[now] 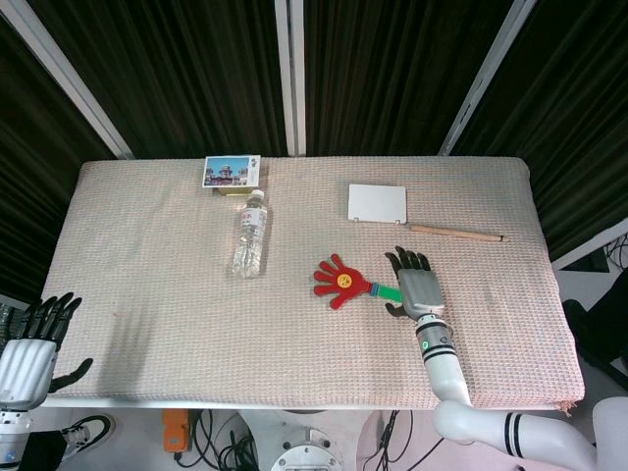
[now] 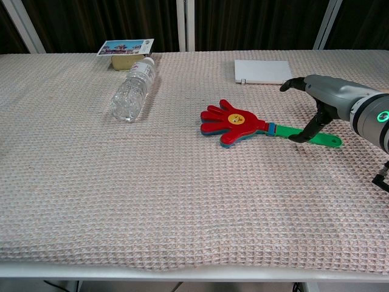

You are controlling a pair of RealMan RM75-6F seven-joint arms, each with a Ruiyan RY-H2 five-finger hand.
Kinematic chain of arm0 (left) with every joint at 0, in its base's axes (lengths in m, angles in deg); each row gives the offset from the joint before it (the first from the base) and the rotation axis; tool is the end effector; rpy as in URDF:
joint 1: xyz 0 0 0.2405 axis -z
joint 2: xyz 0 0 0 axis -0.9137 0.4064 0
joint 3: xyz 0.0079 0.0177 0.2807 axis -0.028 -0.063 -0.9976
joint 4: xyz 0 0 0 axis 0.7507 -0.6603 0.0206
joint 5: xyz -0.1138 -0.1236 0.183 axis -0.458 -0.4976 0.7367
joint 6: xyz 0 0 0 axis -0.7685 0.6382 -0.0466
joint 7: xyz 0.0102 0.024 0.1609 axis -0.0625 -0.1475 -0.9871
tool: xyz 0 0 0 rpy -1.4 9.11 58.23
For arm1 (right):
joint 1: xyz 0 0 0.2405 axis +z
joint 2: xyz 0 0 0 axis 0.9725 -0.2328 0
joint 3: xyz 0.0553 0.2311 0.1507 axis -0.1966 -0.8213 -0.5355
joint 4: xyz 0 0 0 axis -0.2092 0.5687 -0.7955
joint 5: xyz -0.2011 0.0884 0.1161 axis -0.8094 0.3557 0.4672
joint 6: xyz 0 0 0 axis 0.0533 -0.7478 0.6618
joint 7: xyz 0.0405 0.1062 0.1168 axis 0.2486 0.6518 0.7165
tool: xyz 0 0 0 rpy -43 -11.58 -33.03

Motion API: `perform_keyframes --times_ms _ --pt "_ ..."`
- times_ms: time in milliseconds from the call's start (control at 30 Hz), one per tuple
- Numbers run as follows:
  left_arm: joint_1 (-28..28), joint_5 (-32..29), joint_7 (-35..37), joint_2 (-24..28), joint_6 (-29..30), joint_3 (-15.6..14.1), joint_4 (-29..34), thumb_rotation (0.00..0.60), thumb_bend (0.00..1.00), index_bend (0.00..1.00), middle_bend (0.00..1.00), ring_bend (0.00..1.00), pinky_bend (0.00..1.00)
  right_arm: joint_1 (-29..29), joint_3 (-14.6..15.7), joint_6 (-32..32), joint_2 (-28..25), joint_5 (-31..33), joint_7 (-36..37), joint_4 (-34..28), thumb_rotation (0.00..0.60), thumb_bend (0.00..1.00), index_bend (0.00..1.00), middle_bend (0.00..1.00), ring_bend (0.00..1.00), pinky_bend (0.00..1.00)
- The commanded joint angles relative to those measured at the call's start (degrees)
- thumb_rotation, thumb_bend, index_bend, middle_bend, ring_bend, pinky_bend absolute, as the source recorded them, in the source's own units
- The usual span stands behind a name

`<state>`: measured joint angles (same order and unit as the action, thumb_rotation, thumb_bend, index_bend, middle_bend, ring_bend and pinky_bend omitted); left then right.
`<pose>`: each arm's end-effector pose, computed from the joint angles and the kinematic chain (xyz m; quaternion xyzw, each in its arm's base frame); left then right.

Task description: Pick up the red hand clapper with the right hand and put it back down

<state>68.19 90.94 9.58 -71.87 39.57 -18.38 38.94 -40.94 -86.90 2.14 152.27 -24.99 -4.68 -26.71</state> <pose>-0.3586 0.1722 0.1202 -0.6219 -0.3560 -0.3980 0.5728 -0.1752 -0.3525 -0.0688 0.6375 -0.5006 0.3039 0.5006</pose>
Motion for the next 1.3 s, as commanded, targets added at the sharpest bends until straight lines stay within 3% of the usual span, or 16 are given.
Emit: perform_keyframes --times_ms 33,600,1067,1300 --pt "-0.04 0.01 0.05 0.02 0.08 0.02 -0.09 0.600 0.18 0.04 0.00 0.00 0.00 0.90 -0.16 -0.23 1.00 0.71 -0.28 0.99 0.600 0.16 0.20 0.03 0.00 0.00" --pt "-0.50 0.02 0.75 0.42 0.77 0.01 -0.47 0.600 0.18 0.04 0.00 0.00 0.00 4.72 -0.31 -2.58 7.17 2.89 -1.20 5.83 0.600 0.18 0.33 0.06 0.00 0.00" --pt "-0.94 0.07 1.16 0.62 1.34 -0.05 -0.81 0.600 0.18 0.04 0.00 0.00 0.00 6.62 -0.56 -1.45 9.61 3.92 -1.57 9.50 0.600 0.21 0.37 0.07 0.00 0.00" --pt "-1.00 -0.16 1.62 0.66 1.28 0.05 -1.09 0.600 0.18 0.04 0.00 0.00 0.00 7.45 -1.25 -1.01 9.91 4.26 -1.57 10.78 0.600 0.27 0.41 0.09 0.00 0.00"
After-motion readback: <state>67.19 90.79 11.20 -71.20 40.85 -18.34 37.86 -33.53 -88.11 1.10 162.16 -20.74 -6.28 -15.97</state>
